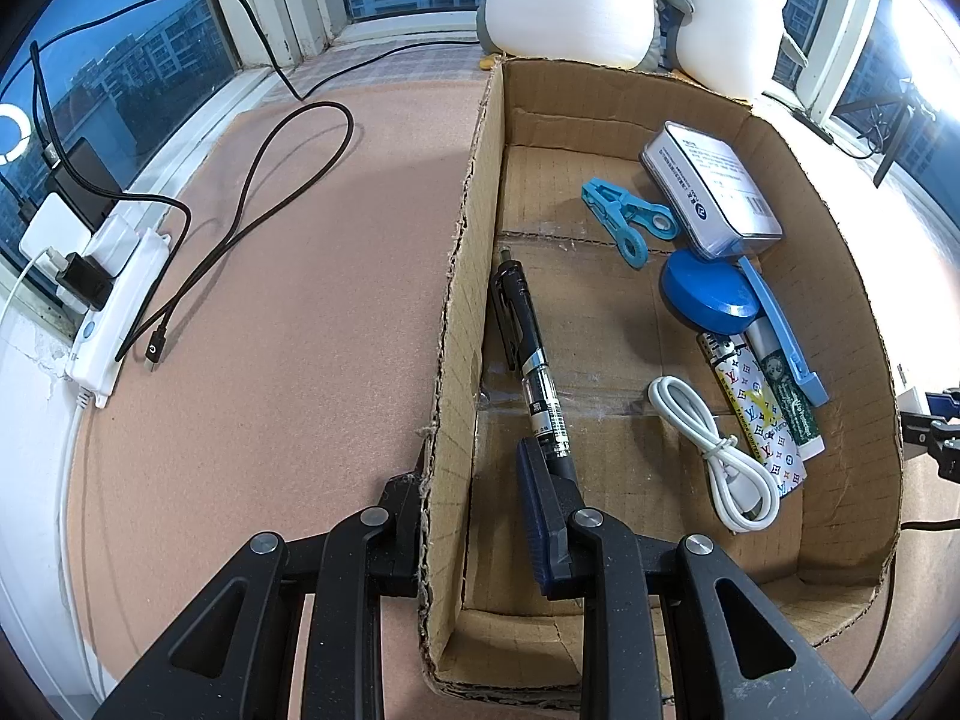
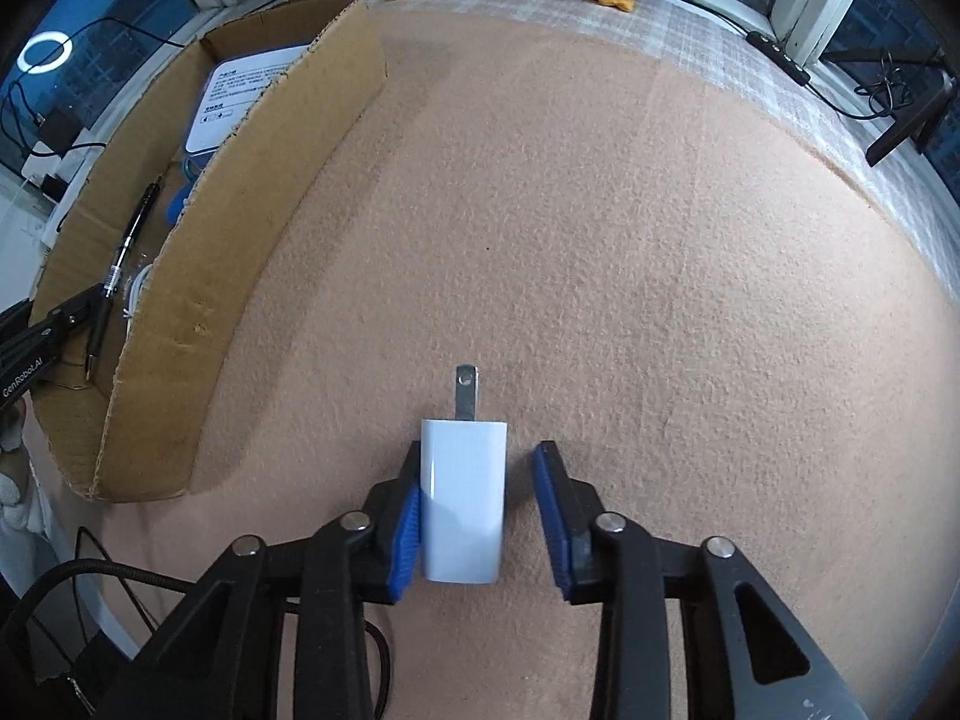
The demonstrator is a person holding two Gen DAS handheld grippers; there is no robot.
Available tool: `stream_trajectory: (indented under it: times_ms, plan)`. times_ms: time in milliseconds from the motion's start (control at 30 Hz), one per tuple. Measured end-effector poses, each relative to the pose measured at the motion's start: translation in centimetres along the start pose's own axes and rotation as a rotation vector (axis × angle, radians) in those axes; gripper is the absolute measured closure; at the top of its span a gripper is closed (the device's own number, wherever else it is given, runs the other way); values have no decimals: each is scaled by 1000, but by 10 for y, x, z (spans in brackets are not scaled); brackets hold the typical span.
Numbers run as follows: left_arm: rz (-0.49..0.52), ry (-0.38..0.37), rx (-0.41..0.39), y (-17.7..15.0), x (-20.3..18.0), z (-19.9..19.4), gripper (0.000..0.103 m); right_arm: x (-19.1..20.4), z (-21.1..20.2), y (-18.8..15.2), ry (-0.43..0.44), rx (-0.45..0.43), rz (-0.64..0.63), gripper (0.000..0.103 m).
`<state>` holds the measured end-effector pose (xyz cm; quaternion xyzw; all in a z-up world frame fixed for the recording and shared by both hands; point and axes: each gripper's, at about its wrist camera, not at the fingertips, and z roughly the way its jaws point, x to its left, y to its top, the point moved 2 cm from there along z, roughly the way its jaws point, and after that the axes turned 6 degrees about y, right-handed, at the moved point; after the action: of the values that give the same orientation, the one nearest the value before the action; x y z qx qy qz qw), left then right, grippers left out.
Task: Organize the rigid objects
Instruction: 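Move the right gripper to the white charger plug and grasp it, then carry the white charger plug into the box and release it with the right gripper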
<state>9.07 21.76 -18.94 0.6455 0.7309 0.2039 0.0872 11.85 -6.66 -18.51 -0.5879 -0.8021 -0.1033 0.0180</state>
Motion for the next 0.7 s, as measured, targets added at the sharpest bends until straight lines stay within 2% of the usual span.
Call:
stream_trajectory:
  times_ms: [233,700]
  plan:
    - [-2,-3,0,0,0,0,78,-5,-10,-1,1,-28,25,82]
    - [-2,-1,-1,1,0,0,78,-7,-34,23,10,-114,45,82]
